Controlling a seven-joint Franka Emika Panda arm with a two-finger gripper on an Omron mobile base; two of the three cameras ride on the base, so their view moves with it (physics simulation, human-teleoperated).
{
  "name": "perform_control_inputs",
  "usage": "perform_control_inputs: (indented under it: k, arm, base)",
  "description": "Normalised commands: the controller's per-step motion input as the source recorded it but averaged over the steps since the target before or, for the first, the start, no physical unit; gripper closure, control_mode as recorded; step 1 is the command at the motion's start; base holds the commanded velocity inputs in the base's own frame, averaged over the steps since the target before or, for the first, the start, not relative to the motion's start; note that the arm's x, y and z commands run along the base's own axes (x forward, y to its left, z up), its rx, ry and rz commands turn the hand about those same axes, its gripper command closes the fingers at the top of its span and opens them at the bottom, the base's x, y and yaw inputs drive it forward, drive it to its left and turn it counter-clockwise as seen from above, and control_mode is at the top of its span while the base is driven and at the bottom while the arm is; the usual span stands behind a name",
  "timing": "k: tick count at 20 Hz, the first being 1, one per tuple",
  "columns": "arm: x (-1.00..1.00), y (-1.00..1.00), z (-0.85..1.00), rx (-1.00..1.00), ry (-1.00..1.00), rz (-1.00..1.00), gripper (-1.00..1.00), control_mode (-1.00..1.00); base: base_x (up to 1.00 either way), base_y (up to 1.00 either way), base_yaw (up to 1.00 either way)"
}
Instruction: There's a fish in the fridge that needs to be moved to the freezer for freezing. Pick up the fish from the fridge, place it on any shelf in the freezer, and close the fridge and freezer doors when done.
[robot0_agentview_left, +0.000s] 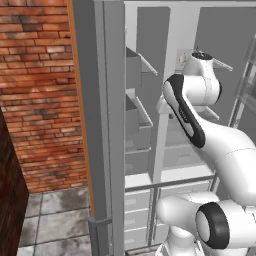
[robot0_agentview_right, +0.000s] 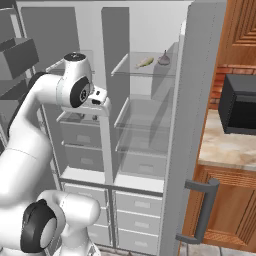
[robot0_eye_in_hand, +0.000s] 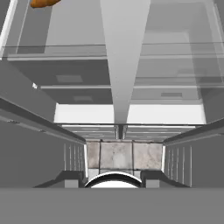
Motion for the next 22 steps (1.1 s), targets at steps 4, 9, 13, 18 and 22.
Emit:
perform_control_inputs:
  k: [4, 9, 13, 18, 22]
  arm:
    - [-0.26, 0.0, 0.02, 0.0, -0.05, 0.0, -1.0, -1.0]
    - [-0.35, -0.06, 0.43, 0.0, -0.15, 0.0, -1.0, -1.0]
    - [-0.07, -0.13, 0.56, 0.0, -0.14, -0.05, -1.0, -1.0]
    - [0.0, -0.22, 0.57, 0.0, -0.2, -0.08, -1.0, -1.0]
    - [0.0, -0.47, 0.37, 0.0, -0.11, -0.15, -1.0, -1.0]
  base:
    - [0.0, 0.0, 0.0]
    - [0.0, 0.0, 0.0]
    - [0.0, 0.0, 0.0]
    - [0.0, 0.0, 0.0]
    - [0.0, 0.0, 0.0]
